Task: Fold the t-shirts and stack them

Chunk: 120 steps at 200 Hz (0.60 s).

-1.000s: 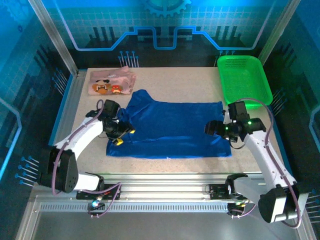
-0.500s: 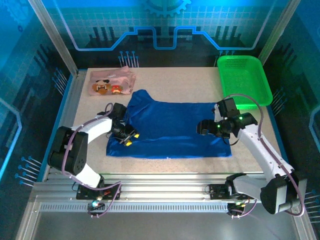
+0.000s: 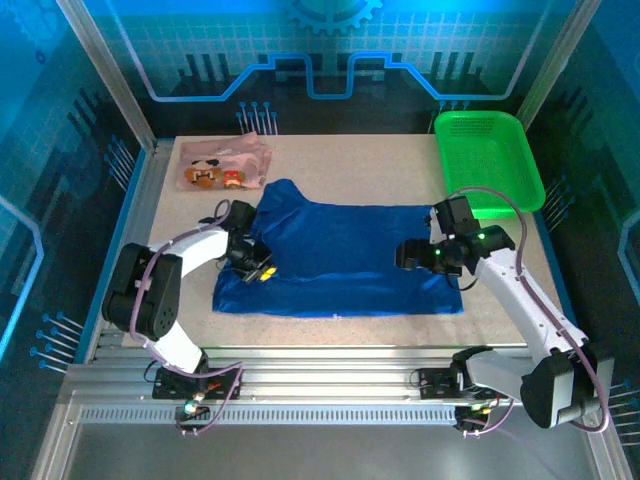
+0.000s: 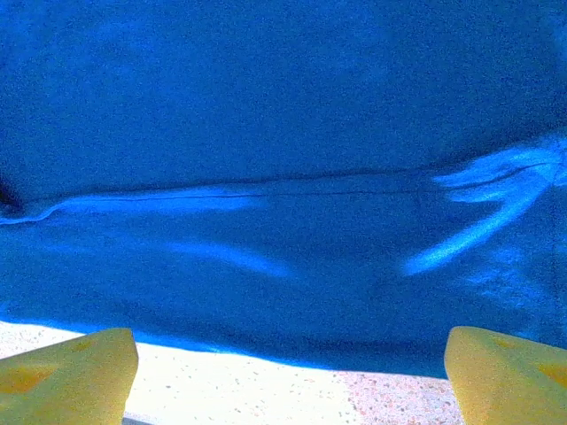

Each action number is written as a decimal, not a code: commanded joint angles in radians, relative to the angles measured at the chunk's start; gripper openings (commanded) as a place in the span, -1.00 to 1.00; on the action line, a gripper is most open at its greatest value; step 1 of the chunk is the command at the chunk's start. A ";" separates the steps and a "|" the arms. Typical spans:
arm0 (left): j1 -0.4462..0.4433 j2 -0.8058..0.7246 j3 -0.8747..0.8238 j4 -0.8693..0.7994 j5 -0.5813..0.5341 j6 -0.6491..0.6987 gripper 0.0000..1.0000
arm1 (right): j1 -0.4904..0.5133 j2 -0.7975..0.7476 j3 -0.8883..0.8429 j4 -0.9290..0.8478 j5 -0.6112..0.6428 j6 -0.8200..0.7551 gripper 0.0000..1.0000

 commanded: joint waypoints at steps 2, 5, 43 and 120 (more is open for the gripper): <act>-0.010 0.039 0.076 -0.031 0.028 0.053 -0.82 | 0.012 -0.006 0.007 0.007 0.014 0.005 0.82; -0.010 0.044 0.085 -0.031 0.030 0.058 -0.82 | 0.012 -0.006 0.005 0.008 0.017 0.006 0.82; -0.016 0.151 0.213 -0.071 0.039 0.137 -0.80 | 0.010 0.011 -0.008 0.024 0.024 0.007 0.82; -0.064 0.332 0.447 -0.147 0.057 0.286 -0.73 | 0.010 0.063 -0.031 0.061 0.026 0.019 0.82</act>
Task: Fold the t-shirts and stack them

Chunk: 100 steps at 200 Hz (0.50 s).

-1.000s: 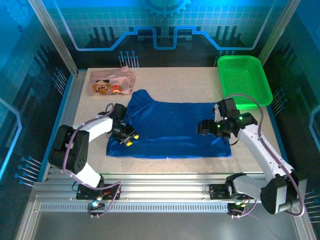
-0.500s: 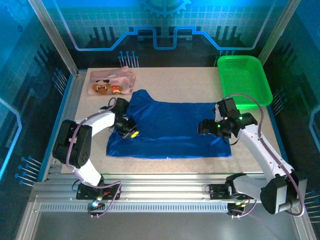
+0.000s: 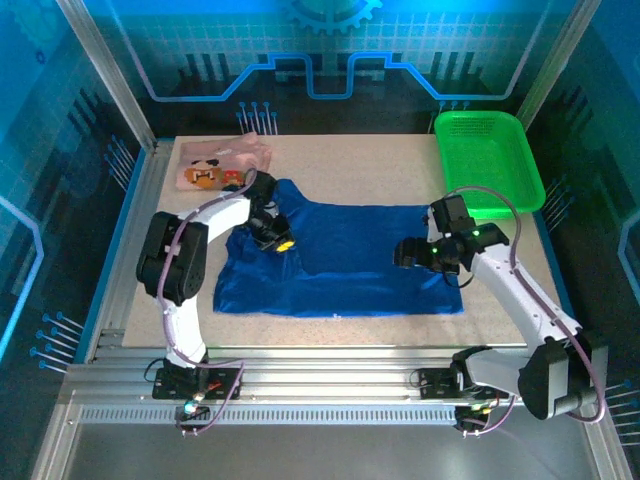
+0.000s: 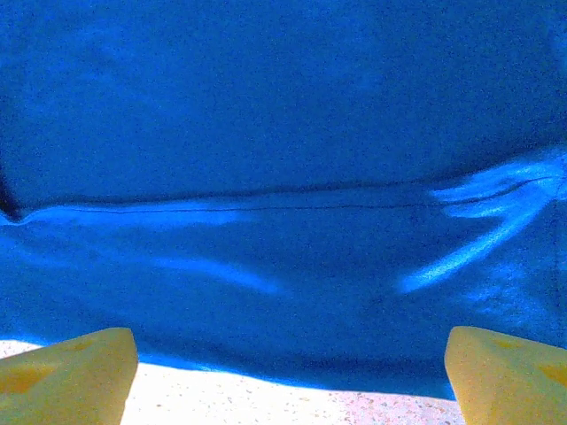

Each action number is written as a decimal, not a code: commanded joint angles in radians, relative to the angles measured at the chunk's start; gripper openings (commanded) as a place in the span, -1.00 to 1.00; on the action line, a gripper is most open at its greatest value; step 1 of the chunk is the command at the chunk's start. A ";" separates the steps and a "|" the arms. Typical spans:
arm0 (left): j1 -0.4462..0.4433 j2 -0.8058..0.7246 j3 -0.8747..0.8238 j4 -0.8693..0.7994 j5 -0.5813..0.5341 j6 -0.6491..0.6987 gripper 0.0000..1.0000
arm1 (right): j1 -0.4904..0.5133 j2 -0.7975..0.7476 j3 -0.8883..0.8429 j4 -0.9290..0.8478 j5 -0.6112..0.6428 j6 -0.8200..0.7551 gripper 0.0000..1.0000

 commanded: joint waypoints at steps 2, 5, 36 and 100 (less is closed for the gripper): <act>-0.022 0.034 0.046 -0.049 0.029 0.070 -0.73 | 0.011 0.014 -0.020 0.019 0.015 0.015 0.82; -0.025 0.034 0.047 -0.045 0.028 0.073 -0.72 | 0.010 0.015 -0.021 0.020 0.015 0.017 0.82; -0.036 0.059 0.090 -0.050 0.024 0.079 -0.43 | 0.011 0.031 -0.026 0.032 0.011 0.029 0.82; 0.000 -0.251 -0.047 -0.071 -0.119 0.007 0.72 | 0.014 0.113 -0.001 -0.059 0.068 0.082 0.80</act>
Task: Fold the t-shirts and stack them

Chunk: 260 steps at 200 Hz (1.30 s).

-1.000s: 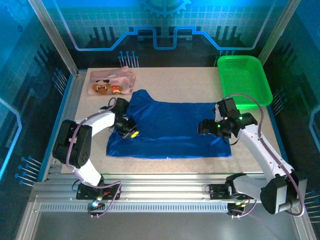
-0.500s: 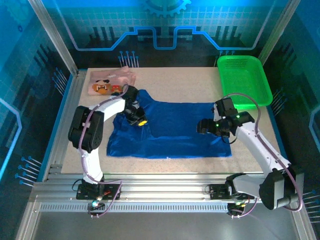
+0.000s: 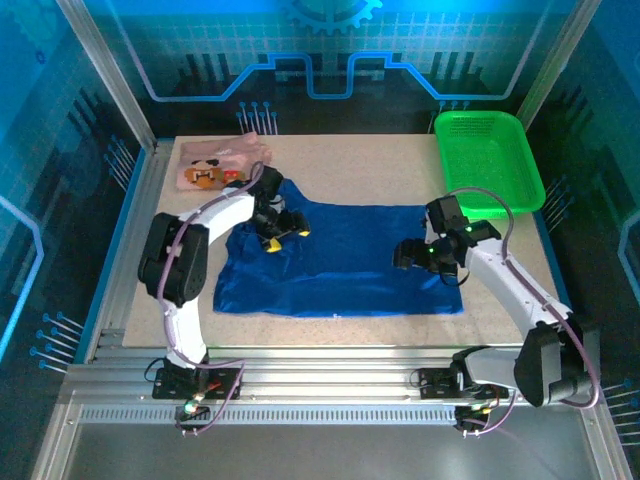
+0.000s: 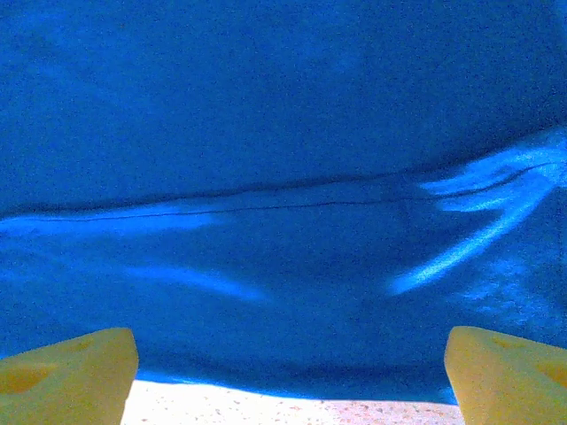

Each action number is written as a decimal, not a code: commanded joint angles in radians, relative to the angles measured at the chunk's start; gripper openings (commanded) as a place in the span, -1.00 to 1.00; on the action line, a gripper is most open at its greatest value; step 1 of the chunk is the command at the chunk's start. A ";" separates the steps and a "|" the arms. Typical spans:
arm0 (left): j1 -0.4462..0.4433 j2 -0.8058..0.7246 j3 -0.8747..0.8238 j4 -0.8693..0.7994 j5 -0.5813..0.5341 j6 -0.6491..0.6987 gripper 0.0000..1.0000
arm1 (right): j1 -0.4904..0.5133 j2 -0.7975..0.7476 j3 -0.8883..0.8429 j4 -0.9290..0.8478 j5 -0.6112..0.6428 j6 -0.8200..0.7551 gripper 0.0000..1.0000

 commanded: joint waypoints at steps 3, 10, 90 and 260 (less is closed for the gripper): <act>0.032 -0.206 -0.092 -0.040 -0.055 -0.040 0.72 | 0.016 0.045 0.008 -0.063 0.038 0.047 0.80; 0.050 -0.244 -0.148 -0.033 -0.059 -0.053 0.73 | 0.019 0.051 -0.002 -0.052 0.033 0.059 0.80; 0.196 -0.283 -0.530 0.146 -0.092 -0.109 0.27 | 0.021 0.278 -0.060 0.005 0.145 0.174 0.69; 0.160 -0.565 -0.273 -0.171 -0.119 -0.189 0.54 | -0.006 0.179 0.177 -0.209 0.154 -0.094 0.82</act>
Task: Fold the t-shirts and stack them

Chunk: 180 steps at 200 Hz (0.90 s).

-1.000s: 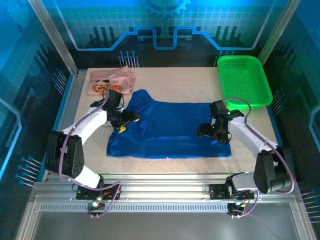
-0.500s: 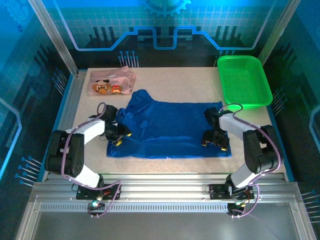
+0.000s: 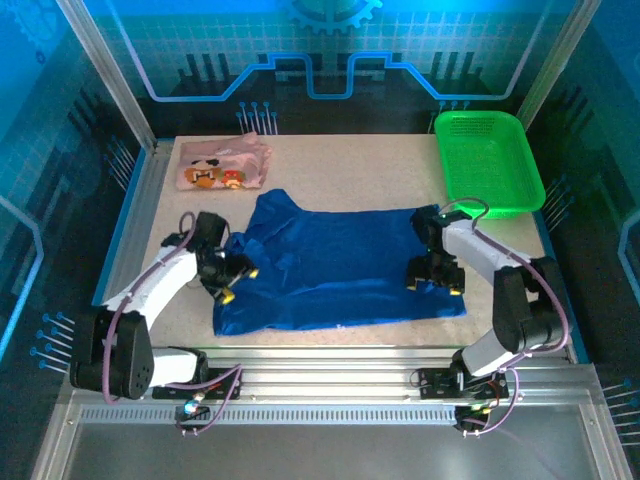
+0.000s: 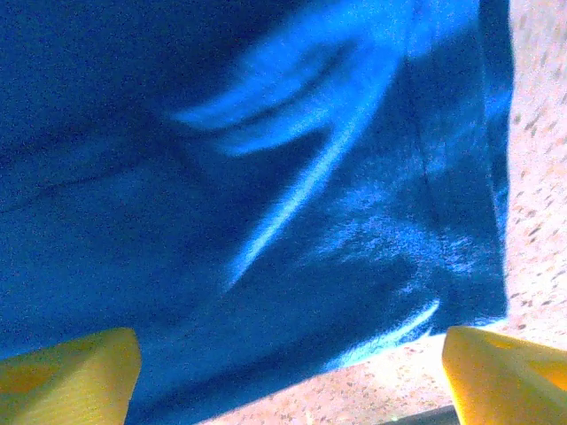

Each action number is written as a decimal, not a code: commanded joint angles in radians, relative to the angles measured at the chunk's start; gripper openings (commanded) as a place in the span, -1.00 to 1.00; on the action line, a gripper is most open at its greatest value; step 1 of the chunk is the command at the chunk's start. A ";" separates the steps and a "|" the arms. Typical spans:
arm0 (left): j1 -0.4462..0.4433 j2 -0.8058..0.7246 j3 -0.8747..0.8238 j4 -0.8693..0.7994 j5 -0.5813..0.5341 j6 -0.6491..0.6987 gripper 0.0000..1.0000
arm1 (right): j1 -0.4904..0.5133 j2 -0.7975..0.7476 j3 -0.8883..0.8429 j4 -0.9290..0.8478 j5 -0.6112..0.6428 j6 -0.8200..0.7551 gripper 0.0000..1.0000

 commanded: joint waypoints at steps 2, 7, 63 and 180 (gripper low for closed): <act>-0.021 0.047 0.256 -0.044 -0.051 0.028 0.55 | -0.016 -0.083 0.126 -0.006 -0.075 -0.171 0.83; -0.027 0.086 0.314 -0.043 -0.053 0.060 0.56 | -0.021 -0.086 0.146 0.013 -0.104 -0.201 0.83; -0.081 0.604 0.912 -0.158 -0.174 0.399 0.31 | -0.081 0.059 0.311 0.099 -0.269 -0.324 0.82; -0.099 1.103 1.323 -0.229 -0.327 0.526 -0.08 | -0.212 0.183 0.283 0.192 -0.299 -0.303 0.79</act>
